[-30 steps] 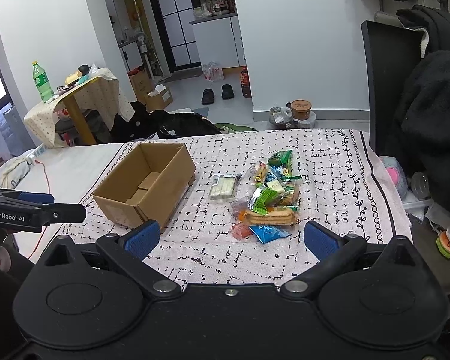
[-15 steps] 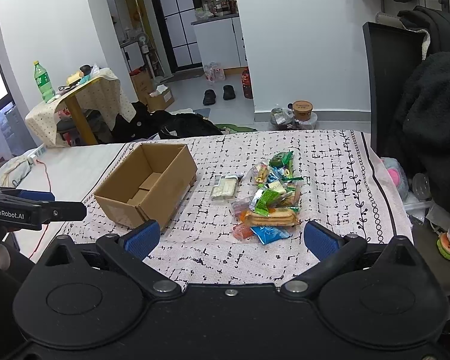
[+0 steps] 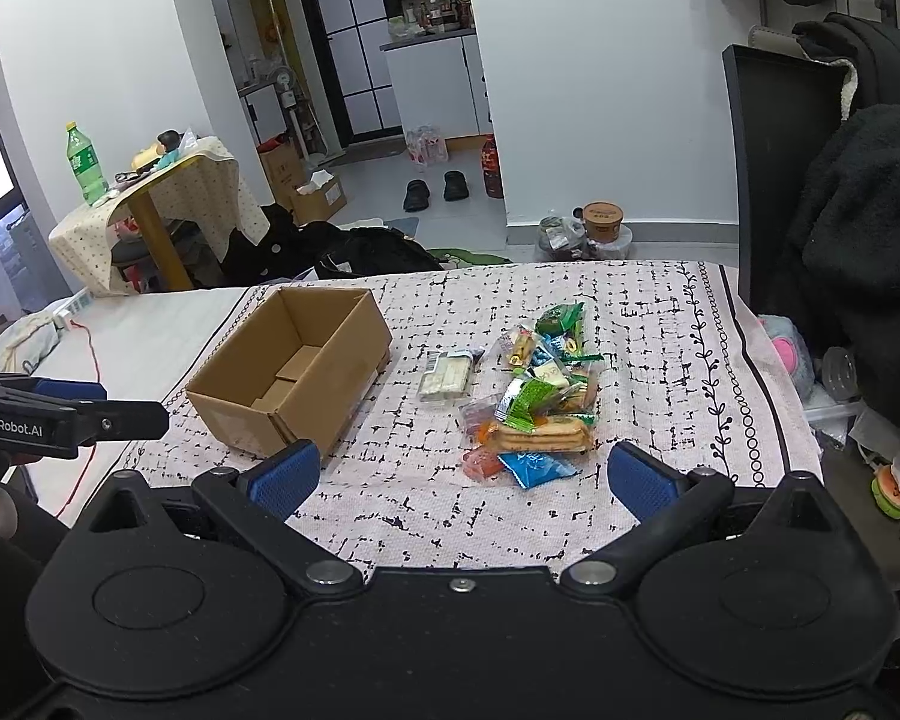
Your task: Organize snacks
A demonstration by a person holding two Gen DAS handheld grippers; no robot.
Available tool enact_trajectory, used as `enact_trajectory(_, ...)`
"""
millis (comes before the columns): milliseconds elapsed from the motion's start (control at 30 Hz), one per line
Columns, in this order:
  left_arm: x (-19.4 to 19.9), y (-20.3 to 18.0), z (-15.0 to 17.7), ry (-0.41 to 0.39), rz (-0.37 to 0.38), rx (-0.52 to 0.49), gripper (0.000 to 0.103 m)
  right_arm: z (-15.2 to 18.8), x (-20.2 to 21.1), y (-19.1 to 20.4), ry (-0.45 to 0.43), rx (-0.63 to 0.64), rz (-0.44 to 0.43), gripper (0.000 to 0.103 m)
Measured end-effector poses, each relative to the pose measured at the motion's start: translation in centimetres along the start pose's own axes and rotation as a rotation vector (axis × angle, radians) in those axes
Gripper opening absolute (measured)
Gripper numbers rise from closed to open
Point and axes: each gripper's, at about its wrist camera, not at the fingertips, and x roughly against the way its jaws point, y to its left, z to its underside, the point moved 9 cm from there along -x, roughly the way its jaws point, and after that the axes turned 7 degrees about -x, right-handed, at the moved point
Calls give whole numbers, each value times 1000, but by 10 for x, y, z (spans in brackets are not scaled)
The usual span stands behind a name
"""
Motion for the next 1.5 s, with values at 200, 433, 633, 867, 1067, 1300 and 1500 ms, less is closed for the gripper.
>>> enact_trajectory(200, 0, -1, 0, -1, 1, -3, 103, 1, -1, -1, 3, -2, 2, 103)
enact_trajectory(433, -3, -1, -3, -7, 9, 5, 103, 2, -4, -6, 7, -7, 12, 103)
enact_trajectory(633, -9, -4, -4, -5, 15, -4, 103, 4, -11, -13, 14, -13, 23, 103)
enact_trajectory(867, -23, -6, -3, 7, 20, -5, 103, 5, -23, -23, 25, -21, 34, 103)
enact_trajectory(1067, -38, -10, -4, 20, 31, 1, 103, 3, -34, -32, 34, -27, 50, 103)
enact_trajectory(1300, -53, -18, -10, 21, 50, -3, 103, 3, -48, -47, 46, -53, 72, 103)
enact_trajectory(1500, -69, -24, -14, 36, 63, 3, 103, 4, -63, -55, 69, -50, 85, 103)
